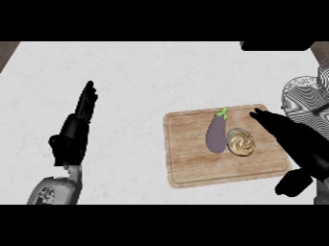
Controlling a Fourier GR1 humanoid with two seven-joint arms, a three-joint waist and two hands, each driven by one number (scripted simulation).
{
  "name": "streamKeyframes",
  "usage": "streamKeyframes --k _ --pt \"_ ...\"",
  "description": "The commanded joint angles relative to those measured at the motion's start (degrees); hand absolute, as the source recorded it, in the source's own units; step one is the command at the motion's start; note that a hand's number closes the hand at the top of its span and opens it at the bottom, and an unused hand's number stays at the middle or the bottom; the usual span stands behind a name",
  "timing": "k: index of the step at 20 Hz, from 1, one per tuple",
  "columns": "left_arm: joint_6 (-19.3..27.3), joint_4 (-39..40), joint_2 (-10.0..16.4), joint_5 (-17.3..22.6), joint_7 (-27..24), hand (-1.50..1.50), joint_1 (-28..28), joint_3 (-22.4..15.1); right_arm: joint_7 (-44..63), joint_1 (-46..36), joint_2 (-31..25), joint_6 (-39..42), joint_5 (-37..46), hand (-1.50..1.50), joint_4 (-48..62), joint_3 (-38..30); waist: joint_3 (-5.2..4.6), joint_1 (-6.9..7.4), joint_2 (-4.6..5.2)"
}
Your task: Pick the cupcake from the cutting board and place it in the tiered basket
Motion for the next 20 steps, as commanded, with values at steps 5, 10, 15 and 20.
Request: streamKeyframes --k 5,10,15,20 --pt "-0.25 -1.08 -1.84 -1.31 1.01 0.0 -0.95 0.24 -1.48 -3.92 2.37 3.87 1.01 -1.5 4.41 -2.88 -0.01 0.04 -0.01" --pt "-1.75 1.16 -1.28 -0.75 1.4 0.0 -2.32 2.11 -4.26 -4.57 4.26 -1.3 5.46 -1.5 11.25 -1.4 0.0 0.01 0.02" --pt "-3.46 1.12 -1.31 0.28 -4.61 0.0 2.57 2.47 -4.82 -5.01 6.24 -1.95 7.48 -1.5 13.45 -0.54 -0.01 0.14 0.01" --pt "-1.12 0.98 -2.82 -3.03 -1.43 0.0 0.29 1.61 -5.8 -3.77 7.2 -1.38 7.9 -1.5 12.52 -1.71 -0.01 -0.02 -0.01"
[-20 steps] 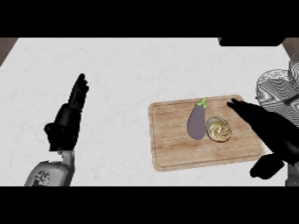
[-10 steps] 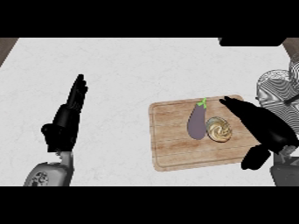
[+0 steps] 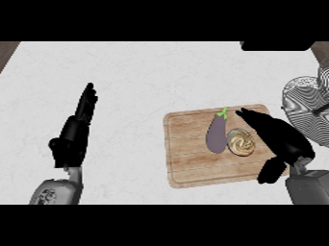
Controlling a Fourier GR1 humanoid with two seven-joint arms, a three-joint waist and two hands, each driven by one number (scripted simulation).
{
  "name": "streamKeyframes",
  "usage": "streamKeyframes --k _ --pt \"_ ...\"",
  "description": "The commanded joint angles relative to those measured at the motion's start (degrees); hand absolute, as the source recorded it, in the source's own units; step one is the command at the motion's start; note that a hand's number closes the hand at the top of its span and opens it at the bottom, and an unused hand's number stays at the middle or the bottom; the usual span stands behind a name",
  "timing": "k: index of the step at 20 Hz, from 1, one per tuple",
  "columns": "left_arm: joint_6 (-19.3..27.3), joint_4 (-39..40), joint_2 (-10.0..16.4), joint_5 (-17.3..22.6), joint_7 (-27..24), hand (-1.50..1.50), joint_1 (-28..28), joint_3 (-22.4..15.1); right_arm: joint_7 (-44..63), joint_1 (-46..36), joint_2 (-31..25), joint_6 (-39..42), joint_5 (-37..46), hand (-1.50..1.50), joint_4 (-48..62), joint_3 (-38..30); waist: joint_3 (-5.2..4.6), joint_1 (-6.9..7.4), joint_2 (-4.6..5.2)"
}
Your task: Pick the cupcake from the cutting board and place it in the tiered basket
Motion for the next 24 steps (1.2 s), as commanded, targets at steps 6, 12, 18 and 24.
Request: streamKeyframes --k 6,12,18,24 --pt "-0.08 2.85 -0.48 -0.88 -2.18 0.0 -0.44 1.44 0.48 -1.07 3.53 0.78 1.68 -1.5 1.17 0.0 -0.01 -0.06 -0.02" --pt "-2.86 0.61 0.98 1.1 0.74 0.0 -1.66 3.04 -3.23 -0.62 5.11 -6.4 3.74 -1.5 8.06 -0.32 -0.01 -0.01 0.0" --pt "-0.49 5.18 -1.2 -1.28 -3.62 0.0 -1.53 1.86 -2.67 0.72 7.79 -10.4 4.74 -1.5 8.44 0.11 -0.01 -0.14 0.02" --pt "-1.65 -1.68 -0.05 -0.18 3.2 0.0 -2.24 2.36 -11.7 0.54 3.6 -22.88 9.9 1.5 13.62 0.45 0.02 0.08 0.04"
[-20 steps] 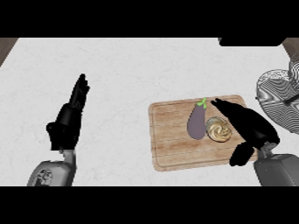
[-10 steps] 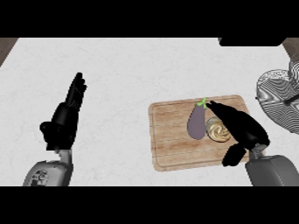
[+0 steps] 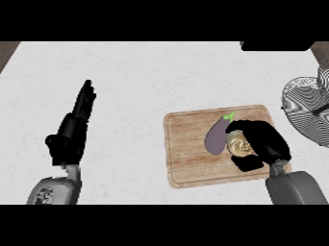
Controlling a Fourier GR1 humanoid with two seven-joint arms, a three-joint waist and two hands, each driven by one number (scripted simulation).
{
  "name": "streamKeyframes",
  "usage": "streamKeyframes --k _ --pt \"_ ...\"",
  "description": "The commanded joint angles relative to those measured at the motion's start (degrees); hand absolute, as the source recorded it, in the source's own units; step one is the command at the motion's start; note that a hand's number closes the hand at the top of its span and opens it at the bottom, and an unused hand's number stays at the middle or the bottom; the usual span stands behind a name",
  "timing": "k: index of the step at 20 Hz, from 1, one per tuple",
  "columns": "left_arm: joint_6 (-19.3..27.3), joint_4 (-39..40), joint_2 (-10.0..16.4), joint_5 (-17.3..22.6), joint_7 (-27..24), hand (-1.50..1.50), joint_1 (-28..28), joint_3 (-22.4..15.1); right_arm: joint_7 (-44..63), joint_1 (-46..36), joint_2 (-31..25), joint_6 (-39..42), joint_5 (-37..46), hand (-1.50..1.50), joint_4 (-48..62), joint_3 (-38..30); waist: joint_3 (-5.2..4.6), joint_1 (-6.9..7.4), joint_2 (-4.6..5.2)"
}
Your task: Pick the cupcake from the cutting board and place it in the tiered basket
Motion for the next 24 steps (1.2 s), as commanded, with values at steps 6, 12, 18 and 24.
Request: streamKeyframes --k 6,12,18,24 --pt "0.47 -2.29 0.28 -1.08 3.12 0.0 -0.7 0.46 -2.94 -3.76 -0.16 -10.28 5.98 1.5 6.82 -0.76 0.07 0.05 0.08" --pt "-0.28 -1.46 0.8 -0.53 0.23 0.0 2.19 0.09 19.41 3.7 -2.95 0.77 15.92 1.5 4.75 -1.0 -0.12 -0.7 -0.2" --pt "-0.22 0.35 0.63 -0.08 -0.16 0.0 -0.14 1.11 26.53 7.61 -3.59 4.65 17.54 1.5 -11.44 -1.9 0.0 -0.92 -0.12" --pt "0.97 -3.54 -0.82 -0.6 3.06 0.0 1.79 -2.06 34.24 3.87 -2.6 13.27 17.99 1.5 -27.28 -4.42 0.02 -0.29 -0.21"
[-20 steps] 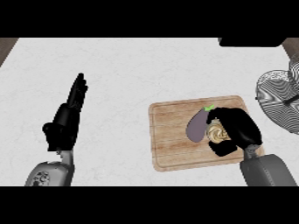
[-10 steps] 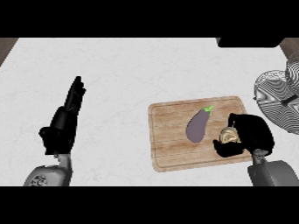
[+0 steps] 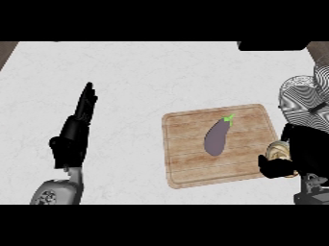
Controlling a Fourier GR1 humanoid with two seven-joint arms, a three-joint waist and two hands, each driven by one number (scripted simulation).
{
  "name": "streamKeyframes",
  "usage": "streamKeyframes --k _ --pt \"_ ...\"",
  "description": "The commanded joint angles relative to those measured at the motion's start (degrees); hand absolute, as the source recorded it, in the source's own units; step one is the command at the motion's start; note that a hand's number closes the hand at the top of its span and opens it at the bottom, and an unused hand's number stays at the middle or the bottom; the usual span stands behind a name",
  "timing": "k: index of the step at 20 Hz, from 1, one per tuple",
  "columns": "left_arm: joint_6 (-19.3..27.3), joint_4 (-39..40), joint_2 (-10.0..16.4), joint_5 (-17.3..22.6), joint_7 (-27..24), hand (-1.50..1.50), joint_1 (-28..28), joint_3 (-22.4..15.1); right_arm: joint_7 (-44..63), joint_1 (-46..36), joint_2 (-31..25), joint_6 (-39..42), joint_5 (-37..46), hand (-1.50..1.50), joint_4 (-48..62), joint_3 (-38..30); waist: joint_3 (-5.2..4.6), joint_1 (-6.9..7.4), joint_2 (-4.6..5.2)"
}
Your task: Pick the cupcake from the cutting board and place it in the tiered basket
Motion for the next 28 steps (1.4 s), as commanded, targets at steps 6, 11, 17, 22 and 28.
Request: streamKeyframes --k 6,11,17,22,28 --pt "-1.74 -2.25 1.65 1.36 0.46 0.0 1.51 1.11 7.2 -8.89 -3.58 21.96 -4.95 1.5 -26.49 -9.59 0.01 0.23 -0.01" --pt "-0.44 -0.37 0.16 -0.33 0.74 0.0 -1.25 0.02 9.77 -17.95 -4.39 32.94 -10.75 1.5 -30.97 -17.8 0.04 0.48 0.15" --pt "-1.08 0.9 1.26 1.67 0.06 0.0 -1.53 1.57 12.95 -29.38 -0.96 33.02 -16.35 1.5 -25.66 -25.46 0.05 0.71 0.19" --pt "-2.51 1.27 1.78 2.48 0.18 0.0 -1.8 1.82 11.89 -38.24 -5.23 27.97 -19.73 1.5 -12.77 -32.18 0.07 0.89 0.34" --pt "-0.46 1.15 -0.53 -0.35 -1.99 0.0 0.62 -1.05 8.89 -38.74 -11.06 19.86 -17.9 1.5 -1.89 -29.77 0.08 1.12 0.39"
